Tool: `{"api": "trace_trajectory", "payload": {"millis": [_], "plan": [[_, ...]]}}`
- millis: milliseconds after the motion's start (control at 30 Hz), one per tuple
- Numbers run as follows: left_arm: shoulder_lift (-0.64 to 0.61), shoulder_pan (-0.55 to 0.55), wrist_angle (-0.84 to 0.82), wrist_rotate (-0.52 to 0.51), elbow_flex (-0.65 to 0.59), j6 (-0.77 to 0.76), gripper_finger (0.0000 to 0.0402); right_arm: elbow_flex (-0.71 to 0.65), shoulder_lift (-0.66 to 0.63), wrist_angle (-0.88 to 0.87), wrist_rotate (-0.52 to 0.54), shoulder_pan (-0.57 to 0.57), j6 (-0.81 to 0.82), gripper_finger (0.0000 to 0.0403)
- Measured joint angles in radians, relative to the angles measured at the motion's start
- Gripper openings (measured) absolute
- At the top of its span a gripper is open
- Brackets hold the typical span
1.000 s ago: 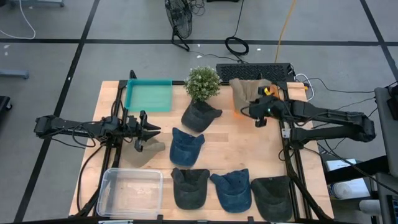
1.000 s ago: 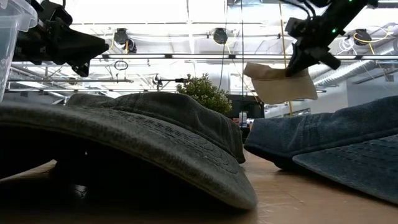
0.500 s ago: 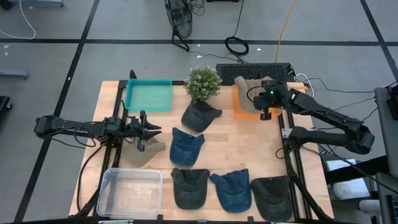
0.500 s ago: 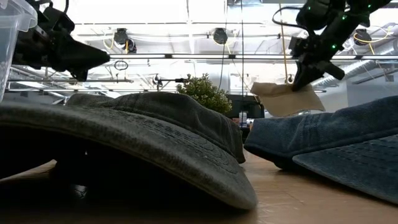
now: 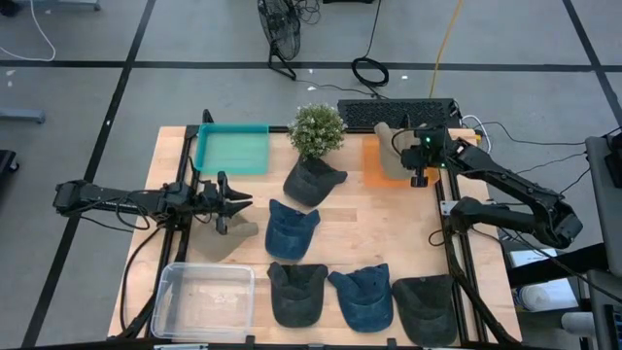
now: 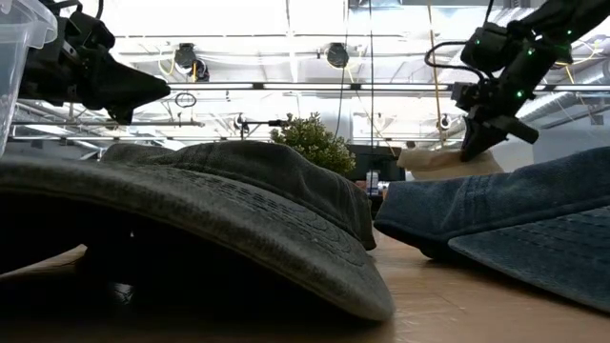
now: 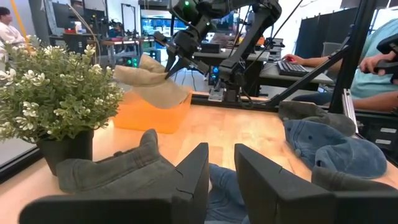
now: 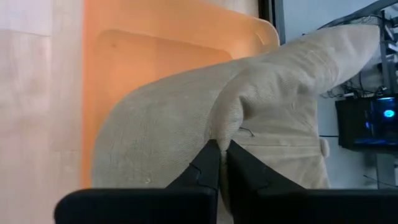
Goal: Pick & Place hat
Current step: Put the right brown cap into the orange bin
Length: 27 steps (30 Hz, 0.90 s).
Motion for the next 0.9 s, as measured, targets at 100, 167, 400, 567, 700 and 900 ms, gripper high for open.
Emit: {"api": "trace_trajectory", "payload": {"millis": [100, 167, 400, 567, 700, 900], "plan": [[0.0, 0.0, 0.003, 0.0, 0.0, 0.0, 0.0088, -0.034, 0.0, 0.055, 0.0, -0.007, -0.011, 0.0007], [0.0, 0.0, 0.003, -0.001, 0.0, 0.0, 0.0088, -0.054, 0.0, 0.075, 0.001, -0.007, -0.019, 0.0008], [0.0, 0.0, 0.003, -0.026, 0.0, 0.0, 0.0088, -0.104, 0.0, 0.126, 0.006, -0.007, -0.006, 0.0008], [0.0, 0.0, 0.003, -0.026, 0.0, 0.0, 0.0088, -0.105, 0.0, 0.137, 0.01, -0.007, 0.003, 0.0022], [0.0, 0.0, 0.001, -0.026, 0.0, 0.0, 0.0088, -0.105, 0.0, 0.162, 0.012, -0.007, 0.007, 0.0061], [0.0, 0.0, -0.003, -0.017, 0.0, -0.014, 0.0088, -0.105, -0.001, 0.21, 0.067, -0.005, 0.053, 0.0122]]}}
